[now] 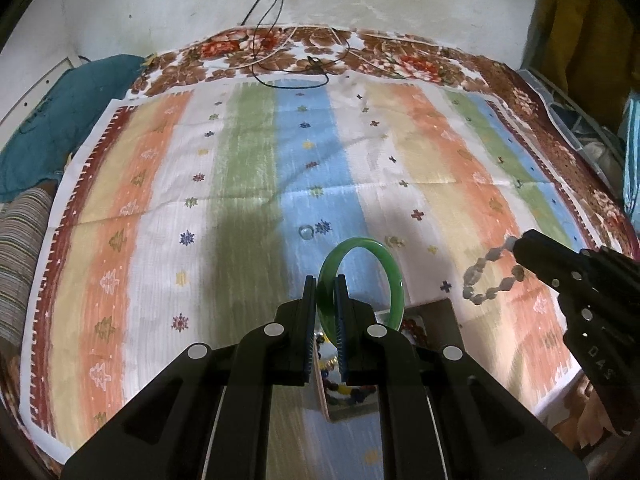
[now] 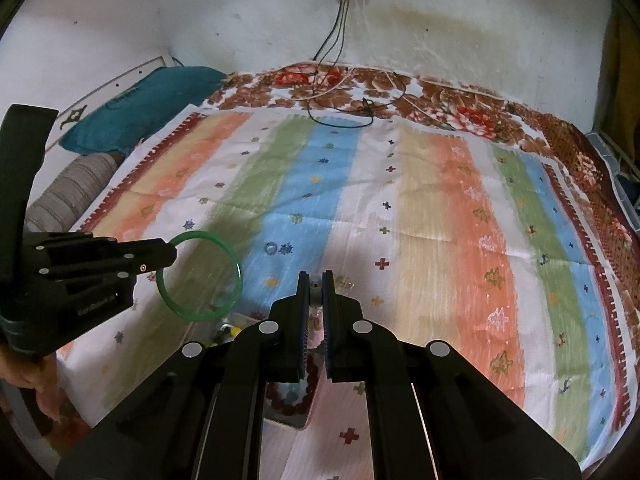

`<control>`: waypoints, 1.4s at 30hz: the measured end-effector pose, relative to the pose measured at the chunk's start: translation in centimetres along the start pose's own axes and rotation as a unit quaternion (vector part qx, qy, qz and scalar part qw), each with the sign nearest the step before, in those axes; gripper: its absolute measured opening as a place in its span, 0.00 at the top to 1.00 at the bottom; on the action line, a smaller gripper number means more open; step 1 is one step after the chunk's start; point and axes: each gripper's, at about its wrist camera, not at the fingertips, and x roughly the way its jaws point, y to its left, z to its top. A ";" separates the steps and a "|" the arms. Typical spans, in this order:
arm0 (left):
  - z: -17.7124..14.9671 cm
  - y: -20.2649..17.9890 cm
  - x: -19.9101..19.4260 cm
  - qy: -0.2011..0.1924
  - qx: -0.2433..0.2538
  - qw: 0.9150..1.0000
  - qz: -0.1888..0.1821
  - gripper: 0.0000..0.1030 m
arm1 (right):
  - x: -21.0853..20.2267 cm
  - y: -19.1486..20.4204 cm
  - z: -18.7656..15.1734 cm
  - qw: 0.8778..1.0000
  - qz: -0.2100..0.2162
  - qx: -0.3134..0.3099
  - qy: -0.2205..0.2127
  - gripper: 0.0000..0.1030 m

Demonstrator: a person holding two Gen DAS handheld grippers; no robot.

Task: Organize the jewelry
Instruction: 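Carry the green bangle and white bead strand to the silver tin, then open both tools to release the bangle and bead strand into the tin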

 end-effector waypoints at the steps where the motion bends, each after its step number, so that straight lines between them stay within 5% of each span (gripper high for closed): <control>1: -0.2 -0.1 -0.3 -0.001 0.001 1.000 -0.001 0.92 | -0.1 0.1 -0.2 1.000 0.001 0.000 0.000 0.93; 19: -2.7 -1.3 -1.3 0.013 0.000 1.000 -0.012 0.91 | -0.5 1.3 -2.2 0.999 0.033 0.000 0.021 0.93; 24: -2.9 -0.6 0.0 0.036 -0.004 0.999 0.001 0.81 | 0.2 0.9 -2.3 0.999 0.028 0.007 0.039 0.93; 28: -2.6 0.3 0.1 0.033 -0.020 0.999 0.004 0.76 | 0.4 0.3 -2.2 0.999 0.024 0.019 0.040 0.64; 42: -0.4 2.4 2.8 0.035 -0.051 0.998 0.034 0.49 | 2.9 -1.2 -1.2 0.998 0.005 0.031 0.058 0.52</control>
